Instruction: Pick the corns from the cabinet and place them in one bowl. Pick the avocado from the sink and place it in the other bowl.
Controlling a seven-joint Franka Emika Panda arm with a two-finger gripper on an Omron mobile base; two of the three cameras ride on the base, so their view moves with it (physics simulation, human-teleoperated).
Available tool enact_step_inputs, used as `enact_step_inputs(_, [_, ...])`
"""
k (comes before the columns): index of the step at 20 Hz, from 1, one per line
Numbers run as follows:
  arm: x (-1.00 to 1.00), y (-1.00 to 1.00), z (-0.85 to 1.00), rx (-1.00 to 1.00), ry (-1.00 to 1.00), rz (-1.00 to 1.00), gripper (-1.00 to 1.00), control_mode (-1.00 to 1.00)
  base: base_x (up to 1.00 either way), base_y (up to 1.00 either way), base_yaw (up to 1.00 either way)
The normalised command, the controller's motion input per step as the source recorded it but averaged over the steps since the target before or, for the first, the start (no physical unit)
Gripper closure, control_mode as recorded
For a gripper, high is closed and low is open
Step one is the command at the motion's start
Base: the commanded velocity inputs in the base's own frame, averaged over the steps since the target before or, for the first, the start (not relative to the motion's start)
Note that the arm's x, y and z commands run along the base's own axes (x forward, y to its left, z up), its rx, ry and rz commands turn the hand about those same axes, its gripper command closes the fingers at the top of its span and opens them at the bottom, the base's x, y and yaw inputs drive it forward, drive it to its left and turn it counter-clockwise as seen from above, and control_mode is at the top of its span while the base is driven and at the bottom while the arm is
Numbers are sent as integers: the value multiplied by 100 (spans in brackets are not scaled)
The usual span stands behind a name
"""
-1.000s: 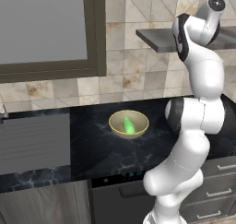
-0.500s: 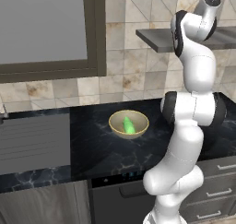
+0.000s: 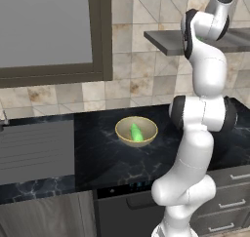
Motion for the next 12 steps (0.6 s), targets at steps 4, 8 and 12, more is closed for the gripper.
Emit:
enact_step_inputs(4, [-9, 5, 4, 0, 0, 0, 100, -100, 0, 0, 0])
enact_step_inputs(8, [-48, 27, 40, 0, -10, 0, 100, -100, 0, 0, 0])
enact_step_inputs(12, [-61, 48, 46, 0, -14, 0, 100, -100, 0, 0, 0])
